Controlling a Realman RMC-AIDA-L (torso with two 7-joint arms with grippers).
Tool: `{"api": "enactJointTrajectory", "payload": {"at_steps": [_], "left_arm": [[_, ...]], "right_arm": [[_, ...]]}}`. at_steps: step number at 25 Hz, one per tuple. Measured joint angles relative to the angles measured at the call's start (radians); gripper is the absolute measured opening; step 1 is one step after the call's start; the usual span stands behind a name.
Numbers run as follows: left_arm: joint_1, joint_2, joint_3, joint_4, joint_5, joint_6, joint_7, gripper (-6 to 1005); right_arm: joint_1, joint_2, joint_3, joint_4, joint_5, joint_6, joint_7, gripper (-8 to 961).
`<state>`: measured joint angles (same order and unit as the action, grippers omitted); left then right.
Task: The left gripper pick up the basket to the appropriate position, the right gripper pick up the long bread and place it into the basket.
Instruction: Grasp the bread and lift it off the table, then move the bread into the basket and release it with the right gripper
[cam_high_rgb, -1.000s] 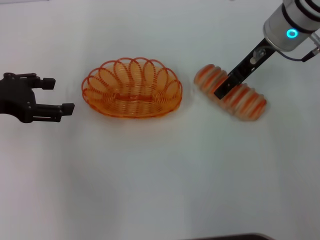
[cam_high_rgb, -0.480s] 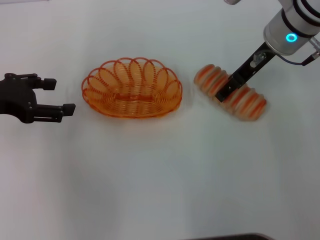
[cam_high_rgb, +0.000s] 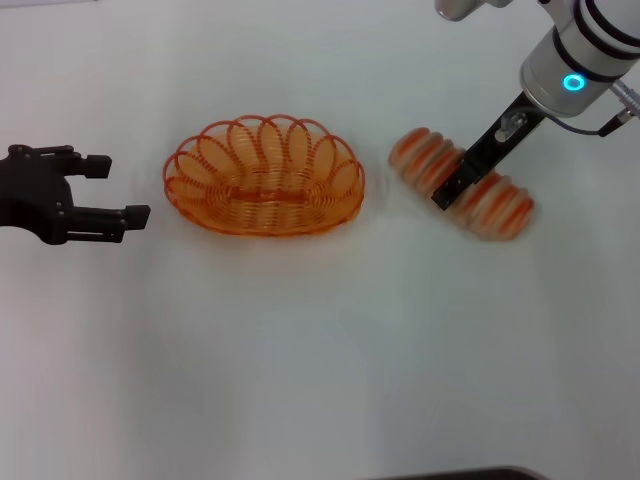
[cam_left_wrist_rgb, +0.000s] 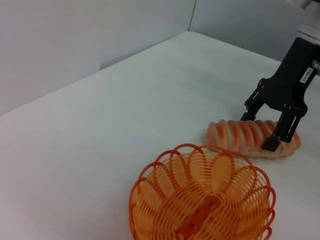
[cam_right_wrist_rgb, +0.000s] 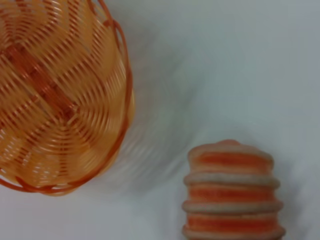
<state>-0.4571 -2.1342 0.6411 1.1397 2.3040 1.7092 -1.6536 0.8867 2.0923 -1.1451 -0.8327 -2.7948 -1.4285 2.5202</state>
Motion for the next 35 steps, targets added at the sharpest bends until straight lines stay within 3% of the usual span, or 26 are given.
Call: {"api": "enactJointTrajectory", "payload": {"at_steps": [14, 23, 35], "left_arm": [[-0.002, -0.001, 0.002, 0.0, 0.0, -0.002, -0.001, 868], [-0.002, 0.002, -0.007, 0.001, 0.0, -0.001, -0.002, 868], [-0.001, 0.004, -0.008, 0.008, 0.0, 0.007, 0.001, 867]], "right_arm": [[0.0, -0.001, -0.005, 0.014, -0.02, 0.018, 0.023, 822], [-0.005, -0.005, 0.007, -0.053, -0.004, -0.01, 0.015, 646], [0.096, 0.005, 0.121, -0.13, -0.05, -0.123, -0.161, 578]]}}
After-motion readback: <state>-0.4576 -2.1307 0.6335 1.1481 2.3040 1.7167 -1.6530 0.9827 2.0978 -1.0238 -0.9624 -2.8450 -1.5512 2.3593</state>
